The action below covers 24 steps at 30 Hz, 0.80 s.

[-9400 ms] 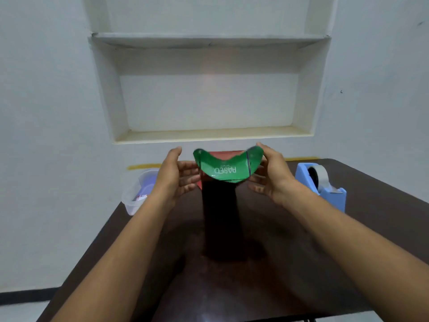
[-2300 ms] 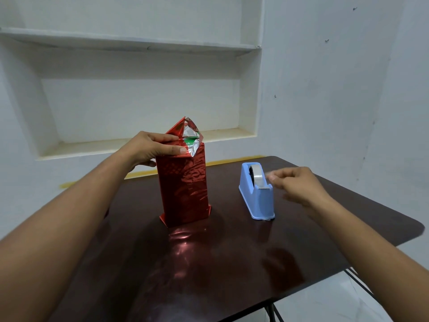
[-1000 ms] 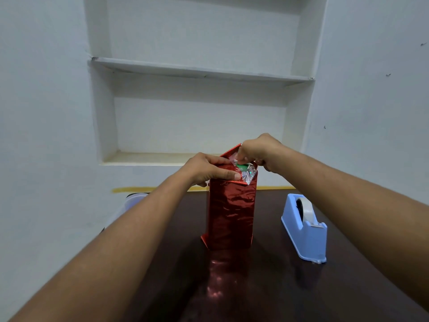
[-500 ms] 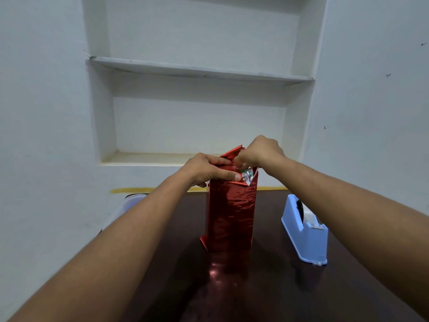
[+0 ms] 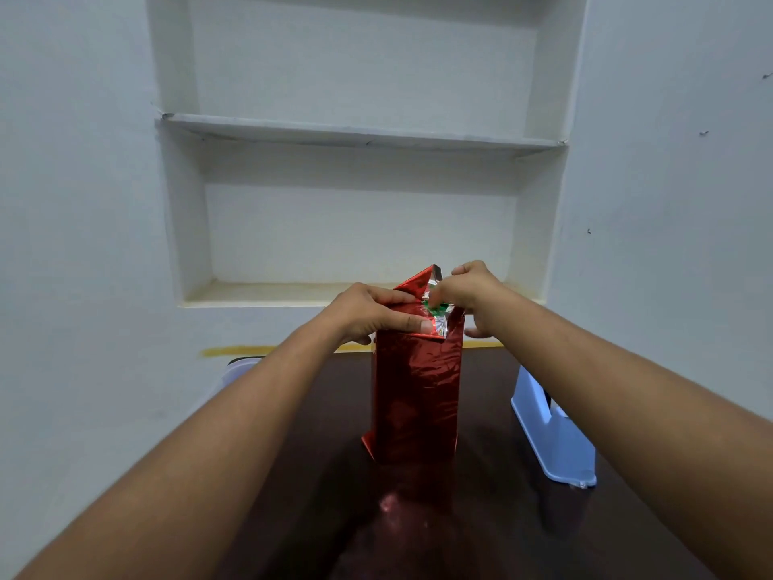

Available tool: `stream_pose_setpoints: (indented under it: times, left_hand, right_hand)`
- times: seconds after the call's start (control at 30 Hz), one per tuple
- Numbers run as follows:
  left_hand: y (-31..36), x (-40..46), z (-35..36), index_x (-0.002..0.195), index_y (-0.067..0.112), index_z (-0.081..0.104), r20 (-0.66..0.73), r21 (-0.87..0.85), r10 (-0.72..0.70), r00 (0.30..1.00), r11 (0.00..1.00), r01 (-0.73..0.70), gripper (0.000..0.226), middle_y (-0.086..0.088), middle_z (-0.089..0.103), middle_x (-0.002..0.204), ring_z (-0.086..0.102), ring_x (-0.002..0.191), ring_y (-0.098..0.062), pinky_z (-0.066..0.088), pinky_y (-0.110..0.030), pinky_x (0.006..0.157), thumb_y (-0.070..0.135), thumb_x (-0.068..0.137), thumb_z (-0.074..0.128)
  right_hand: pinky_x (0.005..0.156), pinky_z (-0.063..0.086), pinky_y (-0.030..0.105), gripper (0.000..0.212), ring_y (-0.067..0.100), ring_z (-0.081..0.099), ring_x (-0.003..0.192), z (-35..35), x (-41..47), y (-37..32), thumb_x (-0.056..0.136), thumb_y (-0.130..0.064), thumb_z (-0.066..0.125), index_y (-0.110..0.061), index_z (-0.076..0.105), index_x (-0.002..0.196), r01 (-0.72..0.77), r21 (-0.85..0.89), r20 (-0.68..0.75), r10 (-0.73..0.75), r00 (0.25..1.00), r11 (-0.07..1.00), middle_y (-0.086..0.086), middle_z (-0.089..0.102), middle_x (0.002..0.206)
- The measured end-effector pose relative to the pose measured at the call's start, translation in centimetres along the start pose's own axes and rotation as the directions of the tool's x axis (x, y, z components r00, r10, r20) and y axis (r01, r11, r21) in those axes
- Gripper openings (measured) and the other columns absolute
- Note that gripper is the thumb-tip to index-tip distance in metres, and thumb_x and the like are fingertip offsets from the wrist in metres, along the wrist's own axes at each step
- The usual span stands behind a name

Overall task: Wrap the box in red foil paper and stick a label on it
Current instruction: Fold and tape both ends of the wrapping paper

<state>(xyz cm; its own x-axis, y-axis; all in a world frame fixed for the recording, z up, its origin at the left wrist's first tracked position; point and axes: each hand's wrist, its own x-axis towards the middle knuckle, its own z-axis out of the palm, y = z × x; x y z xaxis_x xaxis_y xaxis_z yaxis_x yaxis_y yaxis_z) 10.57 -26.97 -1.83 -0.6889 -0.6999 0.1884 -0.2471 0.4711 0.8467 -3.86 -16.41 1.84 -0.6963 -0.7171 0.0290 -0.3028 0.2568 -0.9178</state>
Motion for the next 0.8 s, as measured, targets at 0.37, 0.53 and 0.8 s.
stream_pose_setpoints:
  times: [0.37, 0.53, 0.8]
  left_hand:
    - [0.2, -0.3, 0.1, 0.119, 0.047, 0.075, 0.000, 0.025, -0.008, 1.000, 1.000, 0.008, 0.058, 0.010, 0.071, 0.117, 0.062, 0.105, -0.015, 0.049, -0.031, 0.071, 0.049, 0.064, 0.094]
    - [0.0, -0.2, 0.0, 0.116, 0.050, 0.075, -0.006, 0.032, -0.005, 1.000, 0.999, 0.005, 0.055, 0.012, 0.073, 0.114, 0.065, 0.108, -0.017, 0.051, -0.034, 0.077, 0.051, 0.064, 0.094]
    - [-0.1, -0.4, -0.1, 0.114, 0.051, 0.075, 0.010, 0.055, 0.043, 0.999, 0.998, -0.043, 0.037, 0.017, 0.069, 0.093, 0.058, 0.088, -0.011, 0.048, -0.034, 0.074, 0.061, 0.079, 0.080]
  right_hand:
    - [0.060, 0.055, 0.030, 0.018, 0.022, 0.066, 0.070, -0.1, -0.2, 0.7, 0.078, -0.005, 0.071, -0.011, 0.067, 0.094, -0.109, 0.103, 0.177, 0.090, 0.980, 0.989, 0.008, 0.068, 0.087]
    - [0.045, 0.049, 0.023, 0.016, 0.019, 0.064, 0.061, 0.3, 0.2, 0.6, 0.083, -0.008, 0.073, -0.010, 0.067, 0.098, -0.040, 0.074, 0.128, 0.031, 0.991, 0.996, 0.007, 0.068, 0.084]
    - [0.077, 0.051, 0.040, 0.025, 0.020, 0.062, 0.082, -3.3, -0.2, 3.0, 0.075, -0.029, 0.066, -0.023, 0.069, 0.099, -0.023, 0.349, 0.403, -0.128, 0.906, 0.937, 0.000, 0.062, 0.098]
